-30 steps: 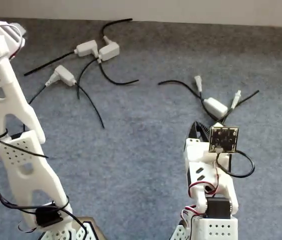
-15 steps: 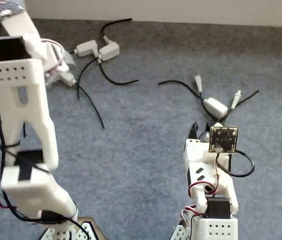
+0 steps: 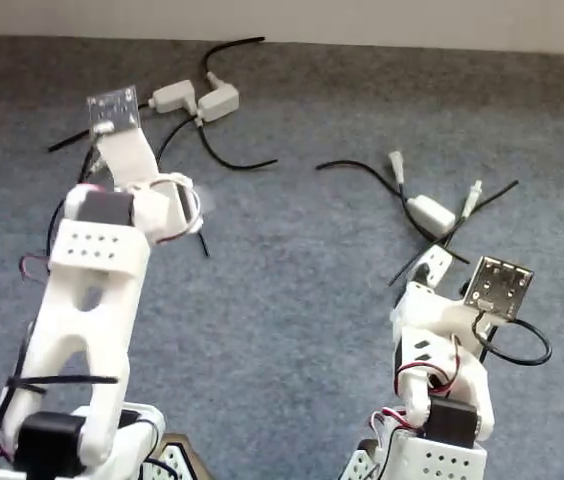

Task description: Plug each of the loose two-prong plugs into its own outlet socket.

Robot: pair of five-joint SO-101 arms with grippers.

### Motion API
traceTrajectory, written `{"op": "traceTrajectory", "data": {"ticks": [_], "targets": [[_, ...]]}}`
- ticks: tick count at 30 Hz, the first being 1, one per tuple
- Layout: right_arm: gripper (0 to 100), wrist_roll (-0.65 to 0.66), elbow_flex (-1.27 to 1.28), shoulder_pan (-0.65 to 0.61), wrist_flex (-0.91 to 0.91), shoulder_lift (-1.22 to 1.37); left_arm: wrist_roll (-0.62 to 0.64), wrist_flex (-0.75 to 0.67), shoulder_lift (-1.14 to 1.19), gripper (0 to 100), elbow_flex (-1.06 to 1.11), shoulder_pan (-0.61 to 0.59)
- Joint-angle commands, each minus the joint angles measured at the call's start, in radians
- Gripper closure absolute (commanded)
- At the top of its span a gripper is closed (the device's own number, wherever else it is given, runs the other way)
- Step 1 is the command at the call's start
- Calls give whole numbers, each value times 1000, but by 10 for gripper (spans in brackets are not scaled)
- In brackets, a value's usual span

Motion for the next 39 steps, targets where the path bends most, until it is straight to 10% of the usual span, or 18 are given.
{"op": "traceTrajectory", "data": {"ticks": [1,10,23,39], "targets": [[745,-15,-79,15,8,-2,5,-321,-81,733,237,19],[744,-15,-381,15,53,145,0,-729,-94,733,492,53],[744,-12,-1256,7,673,1313,-2,-738,-94,733,493,54],[745,-44,-1422,41,492,1951,-2,-740,-94,733,493,54]]}}
